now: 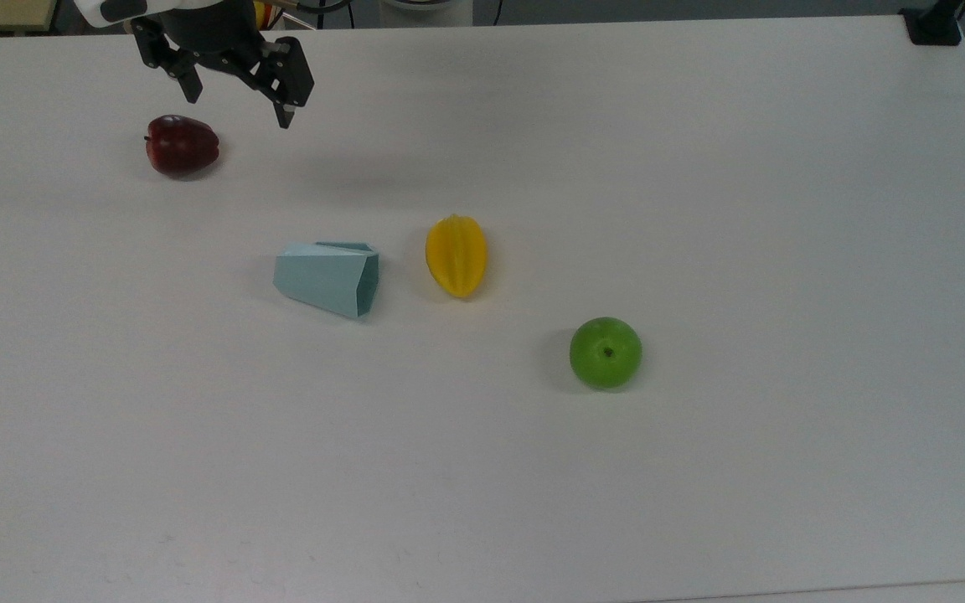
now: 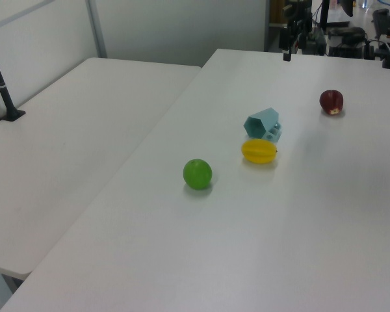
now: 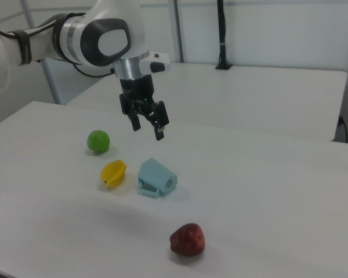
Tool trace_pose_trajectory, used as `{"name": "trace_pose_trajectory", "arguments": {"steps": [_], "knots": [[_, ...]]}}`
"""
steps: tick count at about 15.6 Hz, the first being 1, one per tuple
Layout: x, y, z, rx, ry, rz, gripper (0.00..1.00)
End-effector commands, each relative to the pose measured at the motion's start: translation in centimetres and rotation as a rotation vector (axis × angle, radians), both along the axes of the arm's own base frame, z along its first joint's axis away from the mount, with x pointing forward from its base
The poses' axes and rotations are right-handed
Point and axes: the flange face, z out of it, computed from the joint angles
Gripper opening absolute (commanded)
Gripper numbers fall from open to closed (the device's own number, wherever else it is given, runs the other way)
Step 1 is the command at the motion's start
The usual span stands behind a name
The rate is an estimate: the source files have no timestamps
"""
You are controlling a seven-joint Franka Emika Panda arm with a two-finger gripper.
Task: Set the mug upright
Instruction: 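Move the open gripper down toward the tipped light-blue mug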
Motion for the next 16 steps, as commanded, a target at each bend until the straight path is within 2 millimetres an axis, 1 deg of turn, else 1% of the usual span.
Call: {"name": "trace_pose_trajectory", "arguments": {"steps": [1, 4, 11, 13, 14, 15, 16], "knots": [[-0.4, 0.3, 0.1, 0.008, -0.001, 0.024, 1.00], [-0.2, 0.7, 0.6, 0.012, -0.014, 0.030, 1.00], [0.3, 1.4, -0.6, 0.002, 0.006, 0.041, 1.00], [1.5, 3.0, -1.7, -0.041, -0.010, 0.080, 1.00], [2.4, 4.0, -2.8, -0.081, -0.023, 0.105, 1.00], [3.3, 5.2, -4.6, -0.107, -0.019, 0.127, 1.00], [3.9, 6.6, -5.8, -0.121, -0.012, 0.132, 1.00]]}}
